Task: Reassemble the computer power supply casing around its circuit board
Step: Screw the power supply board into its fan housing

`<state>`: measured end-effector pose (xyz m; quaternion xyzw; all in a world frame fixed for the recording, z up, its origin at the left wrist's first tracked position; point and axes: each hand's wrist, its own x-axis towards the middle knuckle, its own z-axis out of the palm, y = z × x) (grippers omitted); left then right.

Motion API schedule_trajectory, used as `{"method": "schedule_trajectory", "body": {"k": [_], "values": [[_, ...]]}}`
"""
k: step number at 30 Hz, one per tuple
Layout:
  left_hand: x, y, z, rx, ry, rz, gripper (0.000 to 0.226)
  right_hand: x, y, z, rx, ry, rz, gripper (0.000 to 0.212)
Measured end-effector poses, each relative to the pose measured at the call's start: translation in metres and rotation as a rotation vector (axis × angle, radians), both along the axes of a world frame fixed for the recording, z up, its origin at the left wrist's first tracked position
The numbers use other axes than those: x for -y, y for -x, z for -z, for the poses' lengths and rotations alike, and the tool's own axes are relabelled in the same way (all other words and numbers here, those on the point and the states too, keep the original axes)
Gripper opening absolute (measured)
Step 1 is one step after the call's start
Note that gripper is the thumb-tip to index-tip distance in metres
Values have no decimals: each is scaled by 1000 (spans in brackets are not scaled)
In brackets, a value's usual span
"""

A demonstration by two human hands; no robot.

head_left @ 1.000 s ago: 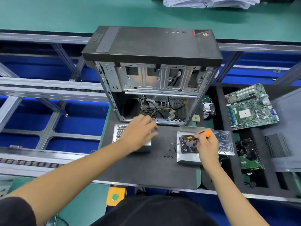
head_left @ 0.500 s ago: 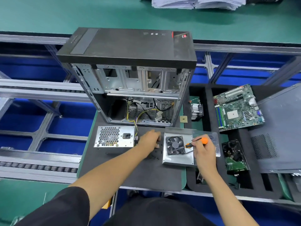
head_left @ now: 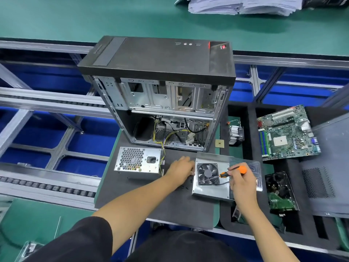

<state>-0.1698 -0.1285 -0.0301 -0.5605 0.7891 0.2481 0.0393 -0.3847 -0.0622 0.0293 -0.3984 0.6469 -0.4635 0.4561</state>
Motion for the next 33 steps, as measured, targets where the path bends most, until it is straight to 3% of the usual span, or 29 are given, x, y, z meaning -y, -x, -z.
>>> {"method": "schedule_trajectory", "body": {"k": [3,10,16,25,33], "values": [[-1,0,-10,-103,52,-113,4,5,-5,-8,26,14,1,9],[-21,-33,-71,-710,-114,-271,20,27,-26,-63,64,223,0,8],[-37,-72,-91,-985,-139,-427,18,38,-65,-93,101,274,-125,9],[-46,-93,-86,-1288,-196,-632,25,47,-103,-101,155,293,-168,7],[-46,-106,-87,-1395,-210,-692,22,53,-121,-107,211,323,-213,17]]}}
